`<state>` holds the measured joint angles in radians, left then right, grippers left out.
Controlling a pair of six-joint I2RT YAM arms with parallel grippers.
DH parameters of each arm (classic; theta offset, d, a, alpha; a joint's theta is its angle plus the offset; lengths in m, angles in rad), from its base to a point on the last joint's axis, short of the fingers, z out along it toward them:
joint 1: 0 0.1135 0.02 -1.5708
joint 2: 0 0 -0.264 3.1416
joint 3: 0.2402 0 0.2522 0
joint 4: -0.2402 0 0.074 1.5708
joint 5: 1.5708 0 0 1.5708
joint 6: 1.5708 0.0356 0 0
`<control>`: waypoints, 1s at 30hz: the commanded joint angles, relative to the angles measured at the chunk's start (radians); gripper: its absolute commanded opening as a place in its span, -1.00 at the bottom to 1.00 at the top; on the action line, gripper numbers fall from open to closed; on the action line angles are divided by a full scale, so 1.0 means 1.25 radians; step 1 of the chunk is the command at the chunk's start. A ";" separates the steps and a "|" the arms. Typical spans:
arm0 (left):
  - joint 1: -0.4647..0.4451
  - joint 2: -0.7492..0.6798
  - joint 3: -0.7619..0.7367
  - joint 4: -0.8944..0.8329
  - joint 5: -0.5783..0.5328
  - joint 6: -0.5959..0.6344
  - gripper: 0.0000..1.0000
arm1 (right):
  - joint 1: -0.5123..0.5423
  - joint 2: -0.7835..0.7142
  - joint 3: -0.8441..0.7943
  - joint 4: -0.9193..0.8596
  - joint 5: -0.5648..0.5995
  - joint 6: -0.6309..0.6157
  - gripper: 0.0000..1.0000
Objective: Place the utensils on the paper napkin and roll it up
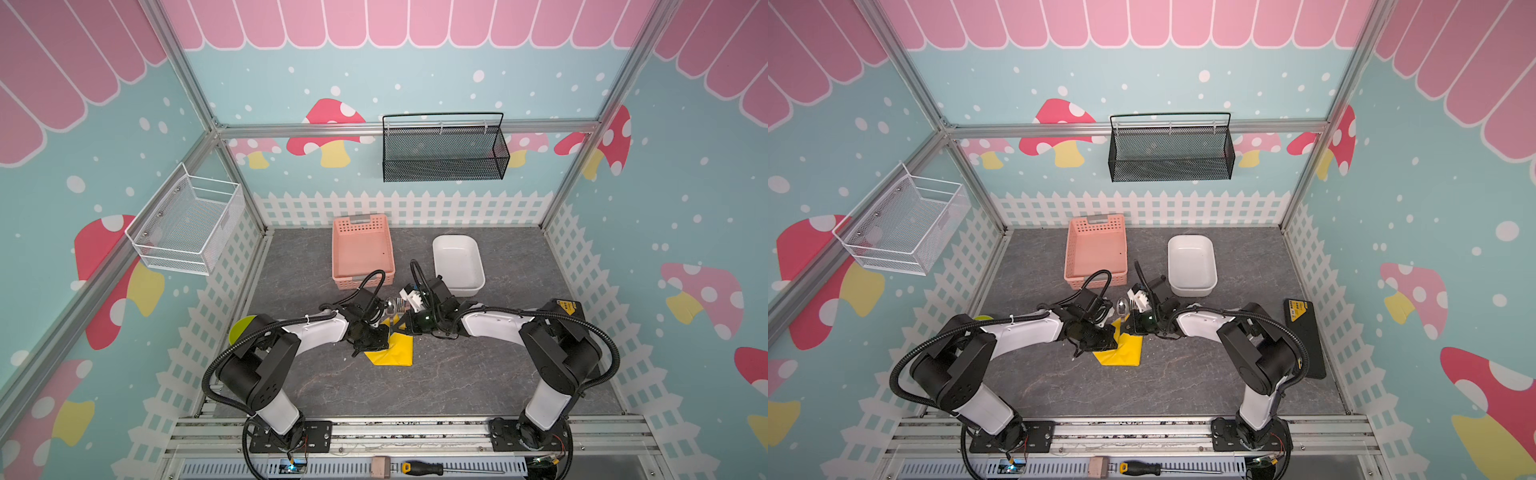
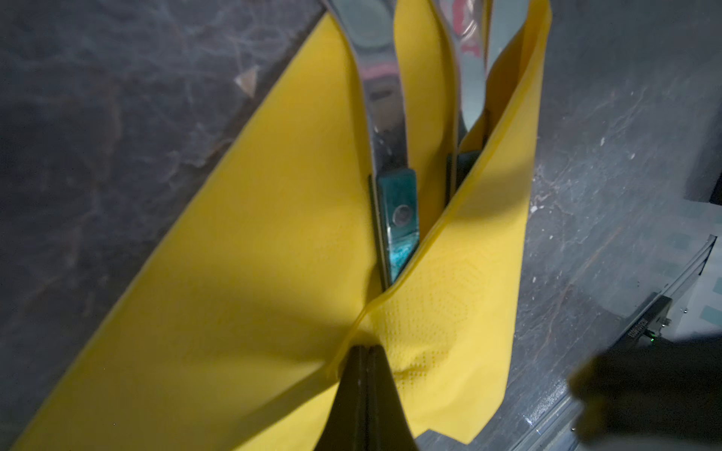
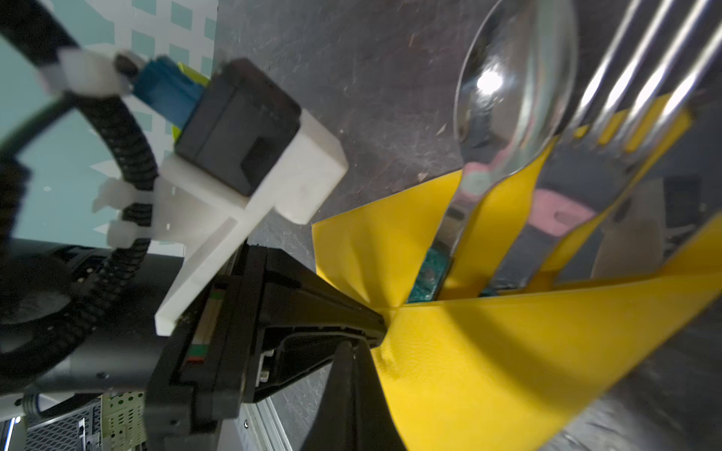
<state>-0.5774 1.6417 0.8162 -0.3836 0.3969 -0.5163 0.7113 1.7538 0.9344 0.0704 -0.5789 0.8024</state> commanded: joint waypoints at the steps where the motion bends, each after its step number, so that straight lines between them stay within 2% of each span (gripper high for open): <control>1: 0.004 -0.008 -0.022 -0.016 -0.006 0.000 -1.00 | 0.026 0.027 -0.013 0.005 0.010 0.043 -1.00; 7: 0.008 -0.017 -0.028 -0.013 -0.005 -0.003 -1.00 | 0.056 0.065 -0.020 0.015 0.010 0.051 -1.00; 22: 0.033 -0.067 -0.035 -0.014 -0.014 -0.009 -1.00 | 0.061 0.098 -0.033 0.015 0.016 0.047 -1.00; 30: 0.096 -0.148 -0.058 -0.058 -0.040 0.003 -0.82 | 0.062 0.100 -0.035 0.015 0.018 0.045 -1.00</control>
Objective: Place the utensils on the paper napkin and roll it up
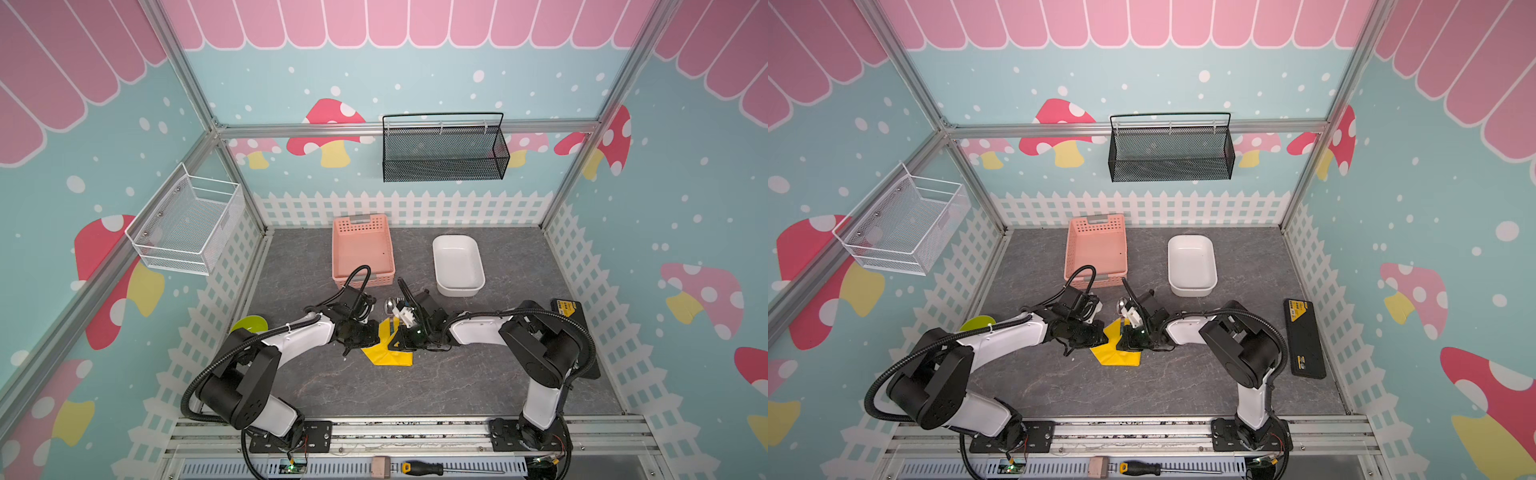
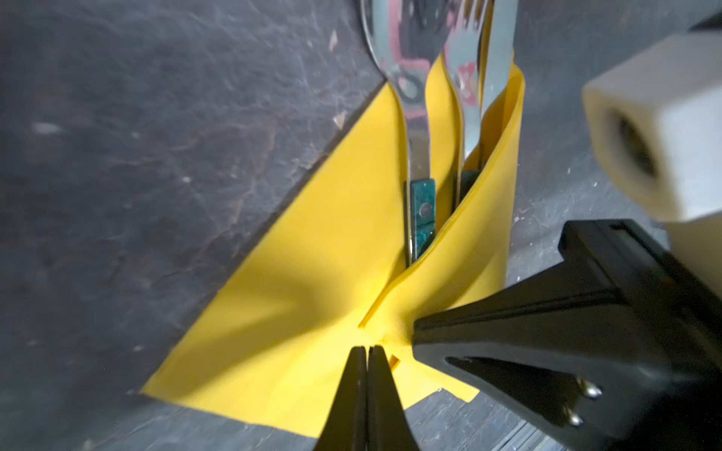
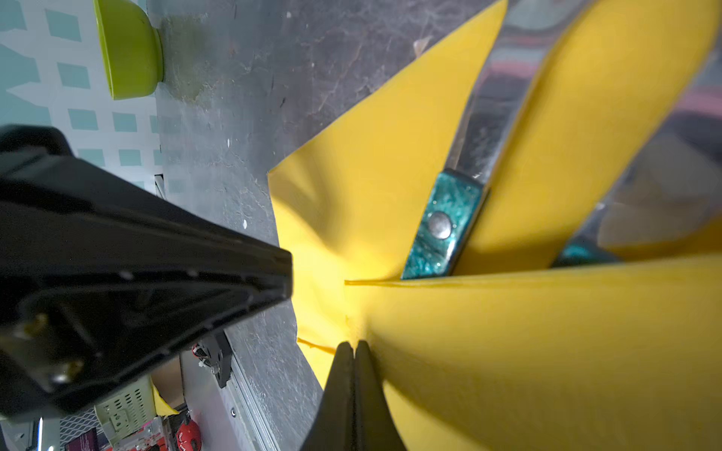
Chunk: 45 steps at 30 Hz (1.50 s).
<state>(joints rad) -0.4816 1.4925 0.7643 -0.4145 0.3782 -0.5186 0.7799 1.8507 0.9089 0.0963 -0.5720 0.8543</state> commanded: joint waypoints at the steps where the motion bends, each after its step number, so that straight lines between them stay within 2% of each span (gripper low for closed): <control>1: 0.029 -0.040 -0.025 -0.038 -0.026 0.006 -0.77 | 0.007 0.022 -0.015 -0.006 0.012 0.003 -1.00; 8: 0.102 -0.106 -0.098 -0.053 -0.013 -0.013 -0.38 | 0.007 0.019 -0.012 -0.007 0.012 0.003 -1.00; 14: 0.109 -0.117 -0.148 -0.016 0.038 -0.057 -0.13 | 0.007 0.019 -0.013 -0.007 0.011 0.001 -1.00; 21: 0.112 -0.025 -0.182 0.089 0.136 -0.095 -0.10 | 0.007 0.019 -0.008 -0.007 0.014 0.000 -1.00; 25: 0.112 -0.007 -0.187 0.132 0.161 -0.111 -0.10 | 0.007 0.020 -0.007 -0.006 0.015 0.001 -1.00; 45: 0.094 -0.060 -0.244 0.198 0.242 -0.207 -0.07 | 0.007 0.021 -0.005 -0.006 0.016 0.000 -1.00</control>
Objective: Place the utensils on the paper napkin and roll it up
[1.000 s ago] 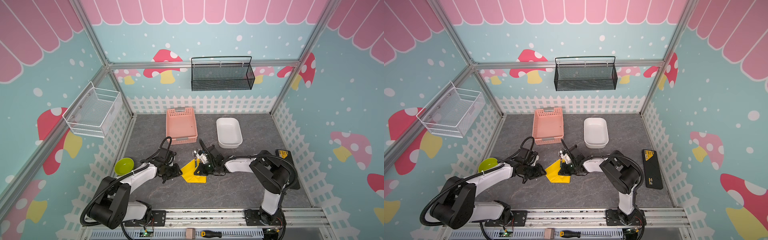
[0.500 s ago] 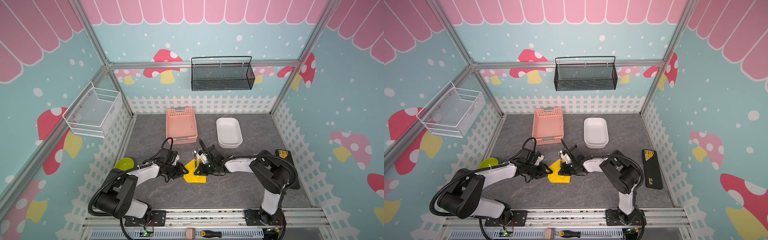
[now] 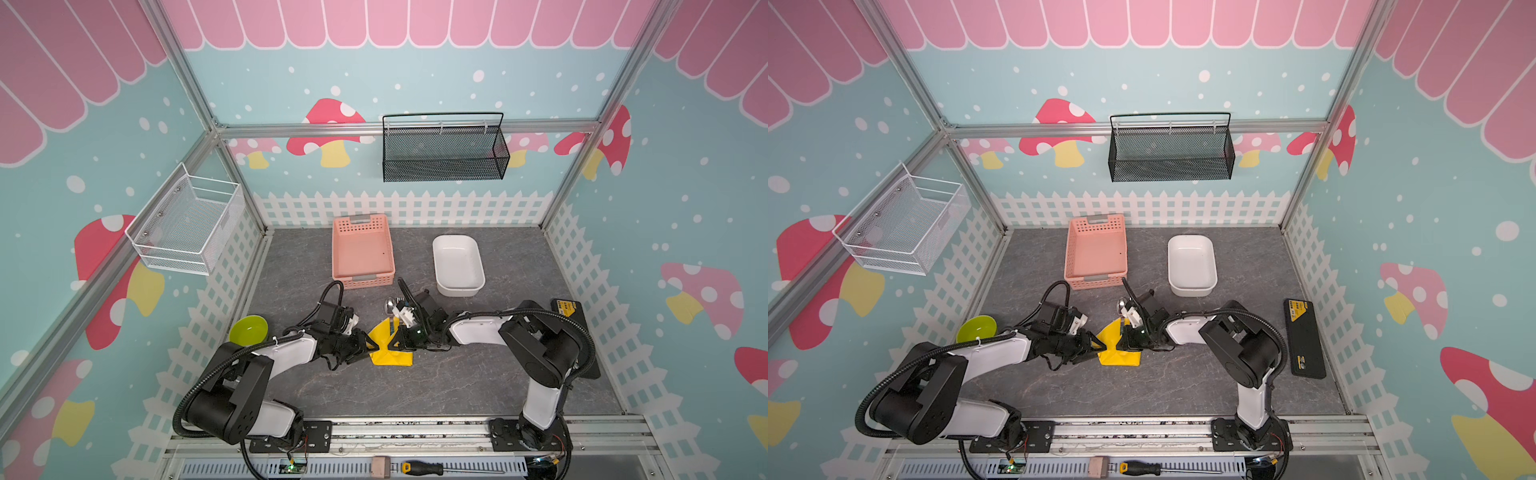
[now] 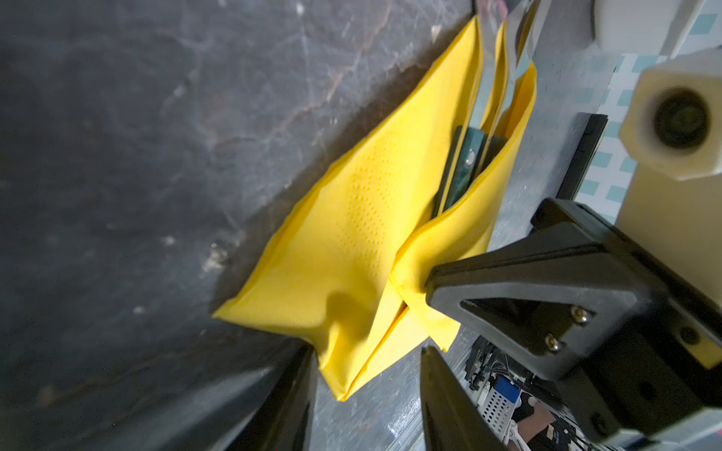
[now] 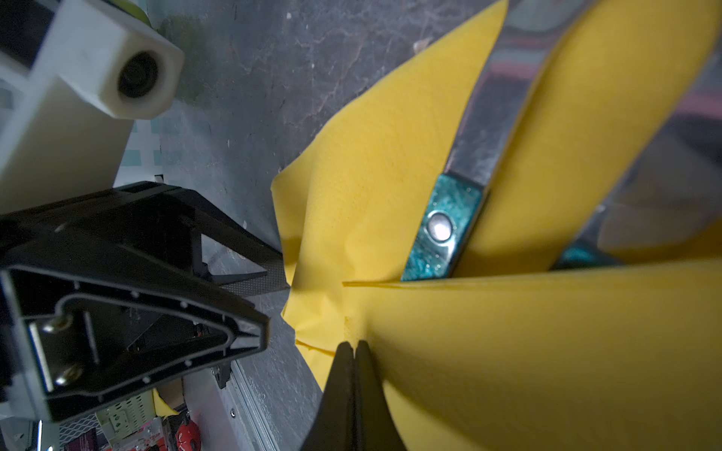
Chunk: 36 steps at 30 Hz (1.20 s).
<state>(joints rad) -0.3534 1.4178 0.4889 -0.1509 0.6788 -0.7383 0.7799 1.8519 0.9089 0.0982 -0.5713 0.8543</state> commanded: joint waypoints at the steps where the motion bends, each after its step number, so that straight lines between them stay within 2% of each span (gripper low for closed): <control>1: -0.010 -0.001 -0.032 -0.004 0.001 -0.036 -0.07 | 0.007 0.021 -0.005 -0.007 0.016 -0.001 -1.00; 19: 0.022 -0.031 0.003 0.069 -0.097 0.012 -0.04 | 0.007 0.015 0.001 -0.009 0.015 0.003 -1.00; 26: 0.041 -0.041 0.004 0.093 -0.065 0.021 -0.04 | 0.007 0.013 0.000 -0.009 0.015 0.004 -1.00; 32: 0.041 -0.061 -0.005 0.099 -0.058 0.018 -0.16 | 0.007 0.014 0.000 -0.009 0.014 0.005 -1.00; 34: 0.041 -0.069 -0.003 0.075 -0.073 0.028 -0.36 | 0.007 0.014 -0.001 -0.009 0.014 0.005 -1.00; 36: 0.041 -0.071 0.001 0.060 -0.083 0.037 -0.41 | 0.007 0.014 0.000 -0.009 0.014 0.004 -1.00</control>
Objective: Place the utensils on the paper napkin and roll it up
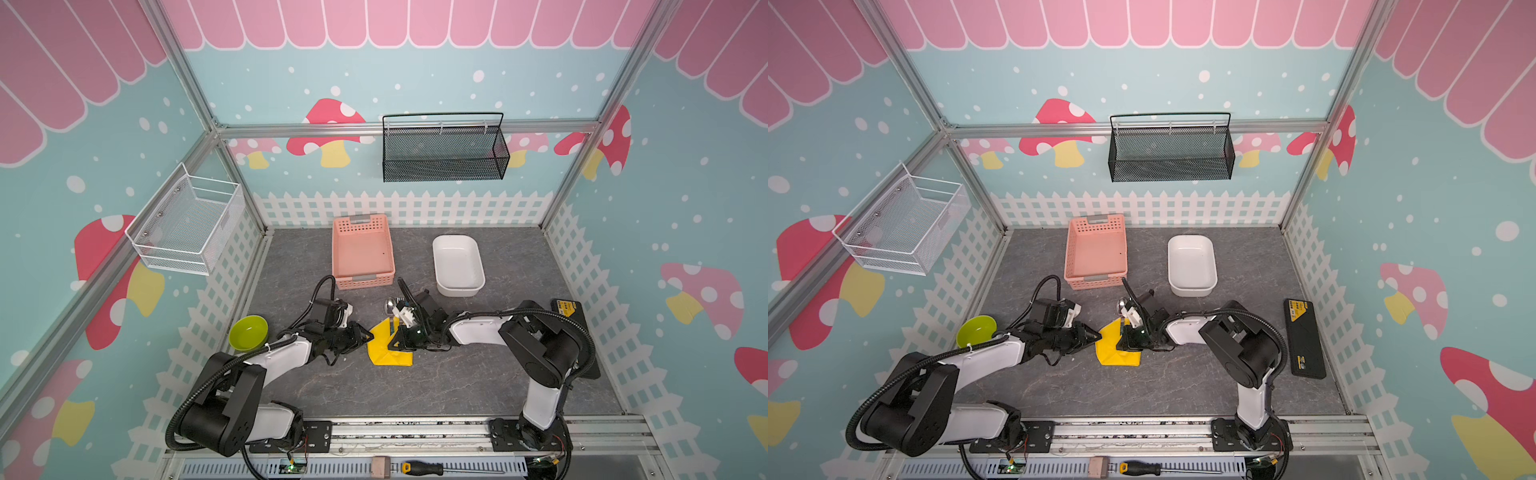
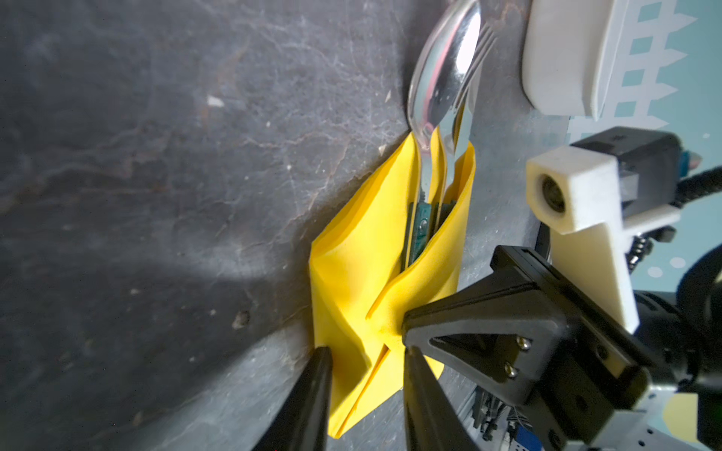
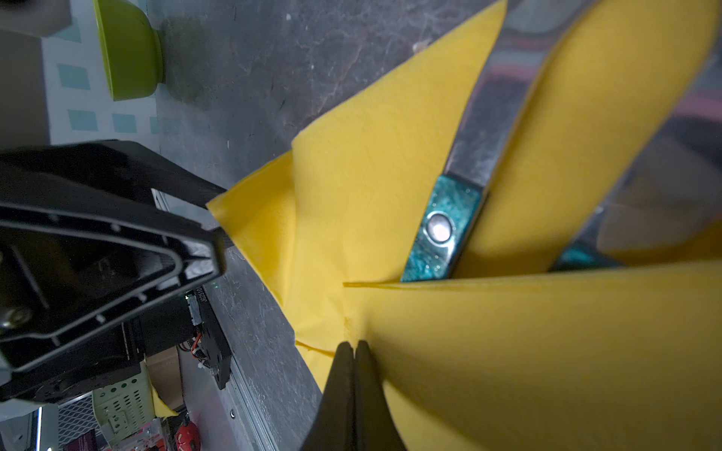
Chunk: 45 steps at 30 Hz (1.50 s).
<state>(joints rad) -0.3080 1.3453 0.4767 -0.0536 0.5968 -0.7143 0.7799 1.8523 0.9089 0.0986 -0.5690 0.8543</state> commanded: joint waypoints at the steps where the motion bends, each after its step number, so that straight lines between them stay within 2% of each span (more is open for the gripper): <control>1: 0.005 -0.012 0.013 -0.027 -0.022 0.023 -0.41 | 0.007 0.014 0.000 -0.009 0.012 0.004 -1.00; 5: 0.005 0.001 0.036 -0.096 -0.068 0.056 -0.28 | 0.006 0.016 0.001 -0.009 0.009 0.004 -1.00; 8: 0.005 0.014 0.057 -0.135 -0.093 0.081 -0.28 | 0.006 0.018 0.002 -0.009 0.009 0.003 -1.00; 20: 0.005 0.033 0.097 -0.177 -0.091 0.127 -0.68 | 0.007 0.023 0.004 -0.010 0.007 0.001 -1.00; 30: -0.039 0.037 0.140 -0.176 -0.013 0.133 -0.98 | 0.007 0.029 0.009 -0.009 0.004 0.000 -1.00; 45: -0.143 0.187 0.225 -0.172 0.009 0.119 -0.96 | 0.007 0.025 0.008 -0.009 0.004 -0.001 -1.00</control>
<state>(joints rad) -0.4751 1.5589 0.7311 -0.2657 0.5987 -0.5682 0.7799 1.8595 0.9119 0.1051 -0.5743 0.8539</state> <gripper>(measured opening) 0.047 0.046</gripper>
